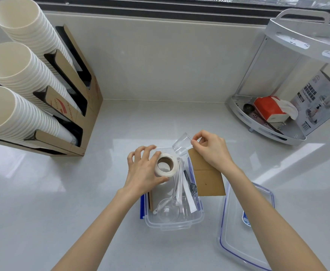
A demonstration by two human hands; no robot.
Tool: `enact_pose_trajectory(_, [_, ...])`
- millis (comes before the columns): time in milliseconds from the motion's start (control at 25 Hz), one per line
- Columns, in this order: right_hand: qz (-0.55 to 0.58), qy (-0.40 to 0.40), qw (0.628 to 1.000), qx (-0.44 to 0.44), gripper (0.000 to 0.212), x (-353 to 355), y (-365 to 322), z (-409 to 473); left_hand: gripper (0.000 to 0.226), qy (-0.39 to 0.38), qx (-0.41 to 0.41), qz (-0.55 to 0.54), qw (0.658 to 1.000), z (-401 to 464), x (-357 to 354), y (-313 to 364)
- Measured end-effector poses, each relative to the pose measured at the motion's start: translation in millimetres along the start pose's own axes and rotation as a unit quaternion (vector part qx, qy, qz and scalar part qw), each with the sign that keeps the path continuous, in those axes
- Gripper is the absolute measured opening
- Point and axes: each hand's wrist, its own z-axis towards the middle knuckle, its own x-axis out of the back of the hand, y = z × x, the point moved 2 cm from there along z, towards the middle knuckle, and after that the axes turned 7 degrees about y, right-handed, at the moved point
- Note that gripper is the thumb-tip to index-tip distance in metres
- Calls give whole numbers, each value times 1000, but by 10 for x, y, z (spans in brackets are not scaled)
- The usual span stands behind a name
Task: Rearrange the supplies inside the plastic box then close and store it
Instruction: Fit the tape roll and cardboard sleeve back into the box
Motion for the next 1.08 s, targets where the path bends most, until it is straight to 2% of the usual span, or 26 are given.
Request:
enact_pose_trajectory(200, [10,-13,1000,-10,8,-66,42,-83,70,-35,14,38,999,-14,-142,-46])
enact_pose_trajectory(440, [13,-23,1000,-13,8,-135,69,-178,64,-64,40,23,997,-15,-160,-58])
enact_pose_trajectory(720, [33,-29,999,-24,8,-169,30,-275,76,-42,130,-74,988,-272,-56,-121])
enact_pose_trajectory(920, [38,-31,999,-20,8,-173,-12,-361,76,-83,186,-131,970,-412,-86,-90])
enact_pose_trajectory(1080, [38,-24,999,-17,8,-155,-30,-412,81,-115,201,-136,963,-493,-124,-86])
